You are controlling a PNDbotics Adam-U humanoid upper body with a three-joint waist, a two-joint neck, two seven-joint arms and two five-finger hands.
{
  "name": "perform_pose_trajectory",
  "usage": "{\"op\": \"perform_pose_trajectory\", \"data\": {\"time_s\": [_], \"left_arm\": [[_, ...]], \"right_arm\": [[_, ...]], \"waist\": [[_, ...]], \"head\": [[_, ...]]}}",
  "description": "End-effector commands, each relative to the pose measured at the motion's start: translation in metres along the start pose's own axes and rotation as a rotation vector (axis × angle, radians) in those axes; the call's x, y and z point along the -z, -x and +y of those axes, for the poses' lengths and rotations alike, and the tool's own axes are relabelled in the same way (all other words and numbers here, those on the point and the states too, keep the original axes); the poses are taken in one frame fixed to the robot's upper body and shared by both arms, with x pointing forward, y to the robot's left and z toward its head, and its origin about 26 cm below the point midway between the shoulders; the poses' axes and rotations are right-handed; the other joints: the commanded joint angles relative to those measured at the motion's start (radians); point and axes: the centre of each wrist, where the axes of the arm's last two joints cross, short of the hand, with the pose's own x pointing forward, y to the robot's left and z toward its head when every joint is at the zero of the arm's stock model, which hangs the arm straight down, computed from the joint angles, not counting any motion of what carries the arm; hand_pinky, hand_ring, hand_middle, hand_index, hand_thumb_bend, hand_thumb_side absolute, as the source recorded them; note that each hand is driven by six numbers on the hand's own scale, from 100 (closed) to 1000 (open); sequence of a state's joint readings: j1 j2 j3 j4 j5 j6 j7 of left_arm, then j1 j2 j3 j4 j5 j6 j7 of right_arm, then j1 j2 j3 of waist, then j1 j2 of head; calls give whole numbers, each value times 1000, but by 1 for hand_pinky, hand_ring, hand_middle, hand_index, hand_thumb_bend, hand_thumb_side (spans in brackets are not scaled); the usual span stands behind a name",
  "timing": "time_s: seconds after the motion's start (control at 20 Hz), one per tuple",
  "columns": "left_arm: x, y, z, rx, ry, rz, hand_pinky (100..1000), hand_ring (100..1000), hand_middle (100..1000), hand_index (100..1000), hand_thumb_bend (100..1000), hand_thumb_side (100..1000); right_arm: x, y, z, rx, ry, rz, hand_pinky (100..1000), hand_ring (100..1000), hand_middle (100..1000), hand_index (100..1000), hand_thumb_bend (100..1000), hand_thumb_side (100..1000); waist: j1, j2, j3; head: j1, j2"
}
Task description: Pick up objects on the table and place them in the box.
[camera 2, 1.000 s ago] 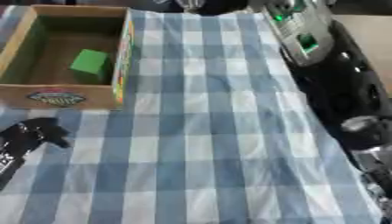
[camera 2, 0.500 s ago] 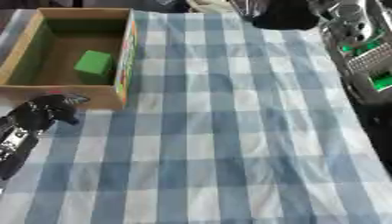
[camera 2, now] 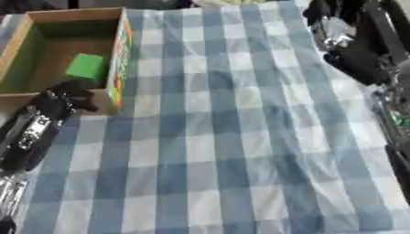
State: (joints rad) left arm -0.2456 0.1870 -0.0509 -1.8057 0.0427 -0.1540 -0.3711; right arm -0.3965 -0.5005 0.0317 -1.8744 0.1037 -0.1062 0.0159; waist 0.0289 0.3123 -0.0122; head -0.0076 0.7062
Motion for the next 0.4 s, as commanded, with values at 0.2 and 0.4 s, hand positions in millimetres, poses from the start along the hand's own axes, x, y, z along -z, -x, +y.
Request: {"op": "perform_pose_trajectory", "data": {"time_s": [0.2,0.4], "left_arm": [[-1,-7,6,29,1,-20,925,711,738,906,100,775],[-1,-7,6,30,0,-15,927,713,739,906,100,777]], "right_arm": [[-26,-3,-4,1,63,21,688,656,832,935,100,672],[-35,0,-2,6,99,51,687,654,831,933,100,693]], "waist": [[0,-26,-8],[2,-25,-15]], "head": [[15,29],[31,43]]}}
